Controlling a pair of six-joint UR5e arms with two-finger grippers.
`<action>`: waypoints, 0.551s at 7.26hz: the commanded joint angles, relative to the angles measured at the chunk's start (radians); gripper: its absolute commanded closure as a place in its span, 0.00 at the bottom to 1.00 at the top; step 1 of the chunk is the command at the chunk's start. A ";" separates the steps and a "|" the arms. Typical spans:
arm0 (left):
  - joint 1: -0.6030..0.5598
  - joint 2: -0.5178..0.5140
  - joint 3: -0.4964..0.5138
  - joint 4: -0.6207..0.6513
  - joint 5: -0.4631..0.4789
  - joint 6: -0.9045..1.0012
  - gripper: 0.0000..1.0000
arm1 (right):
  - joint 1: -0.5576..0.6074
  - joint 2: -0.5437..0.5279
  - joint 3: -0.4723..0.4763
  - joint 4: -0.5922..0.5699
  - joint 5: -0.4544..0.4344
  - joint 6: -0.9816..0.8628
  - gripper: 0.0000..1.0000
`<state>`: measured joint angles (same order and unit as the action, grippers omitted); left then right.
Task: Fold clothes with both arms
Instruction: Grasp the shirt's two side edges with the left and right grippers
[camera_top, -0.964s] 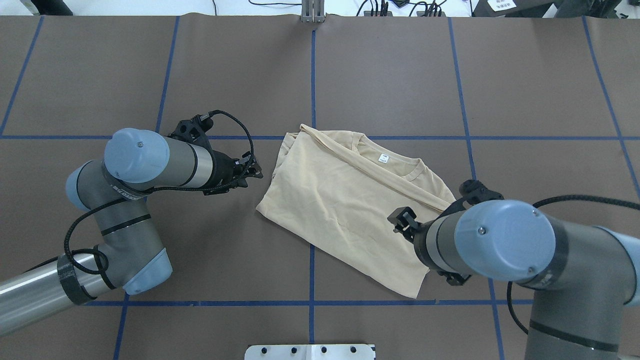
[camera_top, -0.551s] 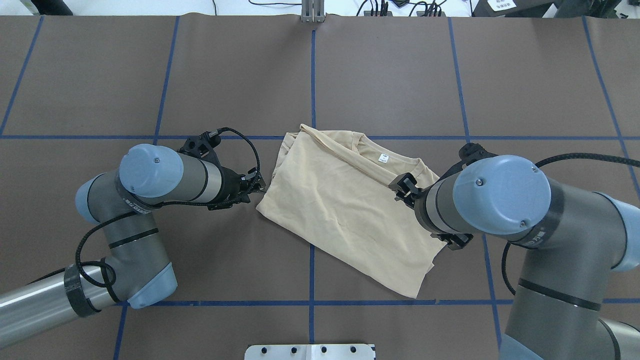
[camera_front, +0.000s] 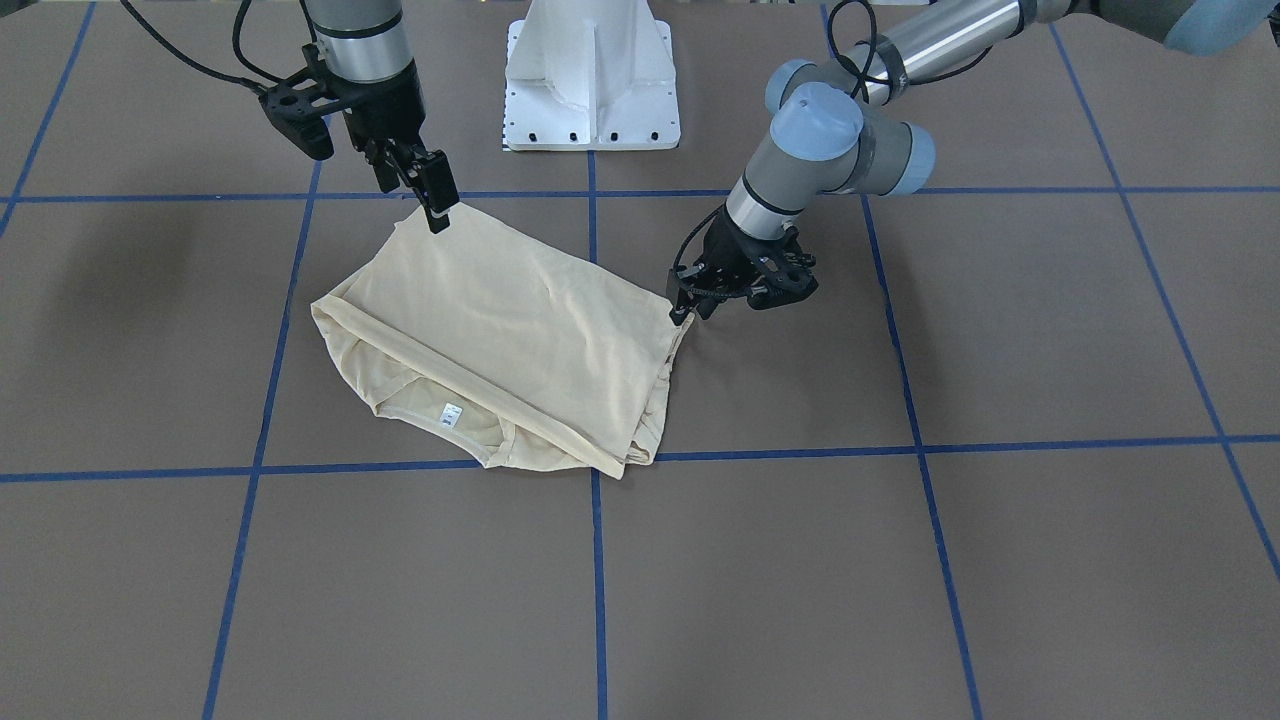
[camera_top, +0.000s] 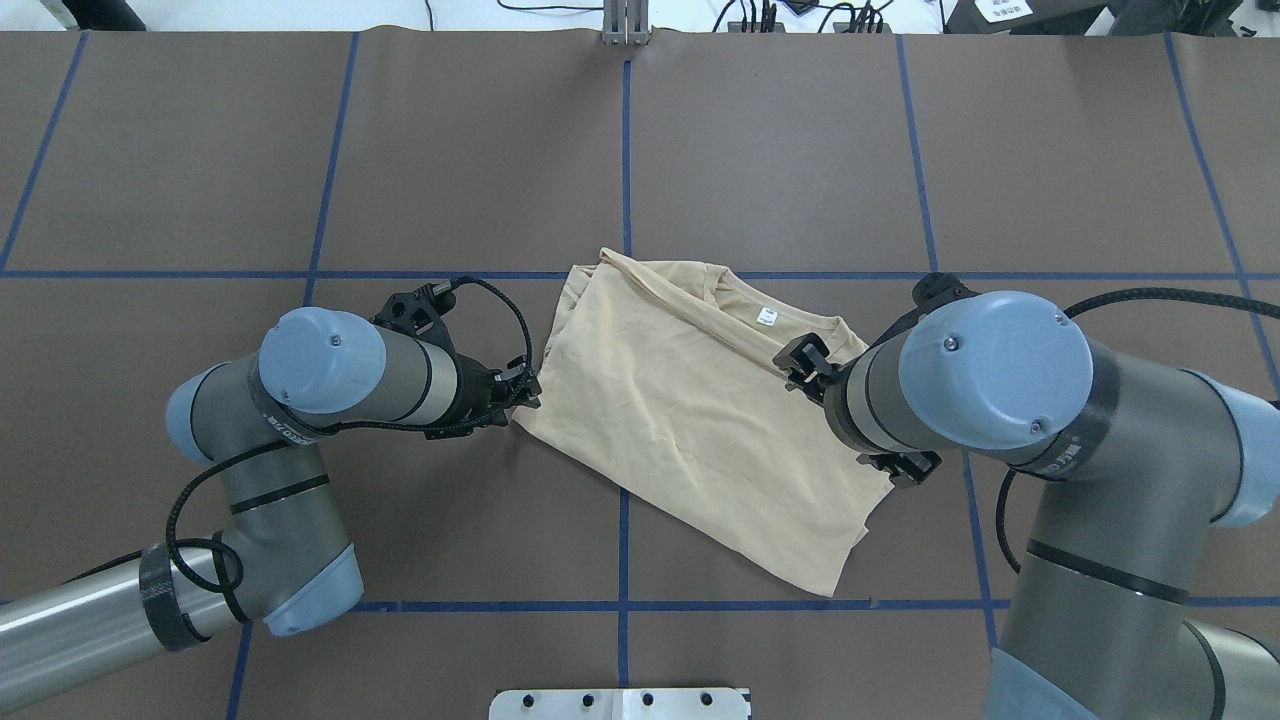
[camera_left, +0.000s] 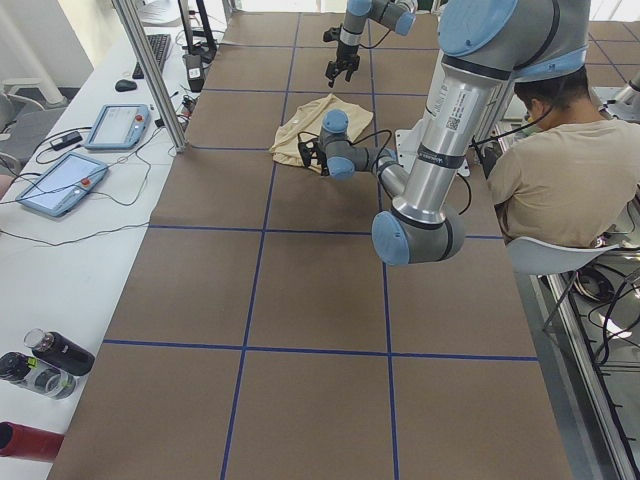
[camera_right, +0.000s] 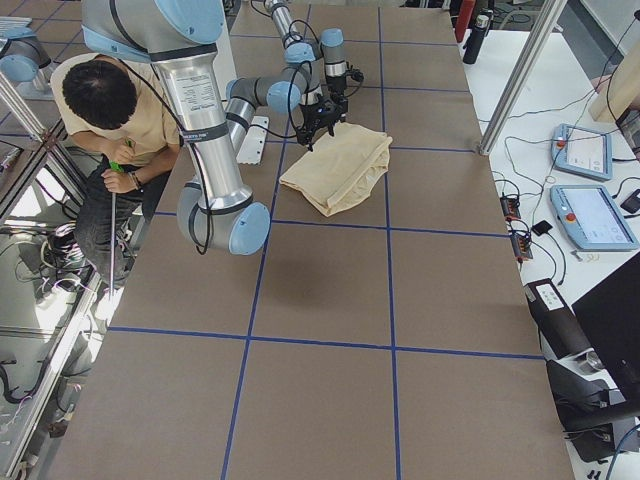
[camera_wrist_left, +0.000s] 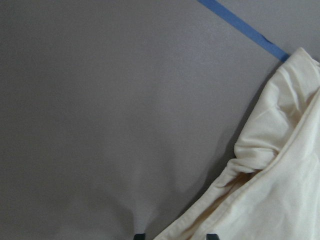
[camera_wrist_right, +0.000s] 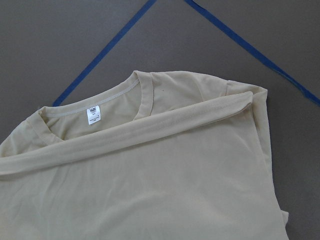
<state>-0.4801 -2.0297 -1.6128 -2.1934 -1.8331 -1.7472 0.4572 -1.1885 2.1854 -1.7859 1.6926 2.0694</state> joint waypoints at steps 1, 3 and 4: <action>0.012 -0.001 0.001 0.000 0.000 0.000 0.53 | 0.001 0.000 -0.001 -0.001 0.001 0.000 0.00; 0.014 -0.001 0.004 0.001 0.000 -0.002 0.73 | 0.009 0.000 0.001 -0.001 0.016 0.000 0.00; 0.014 -0.001 0.005 0.000 0.000 -0.002 0.96 | 0.011 0.000 0.001 -0.003 0.016 0.000 0.00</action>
<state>-0.4669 -2.0312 -1.6094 -2.1929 -1.8331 -1.7482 0.4645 -1.1888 2.1857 -1.7875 1.7049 2.0693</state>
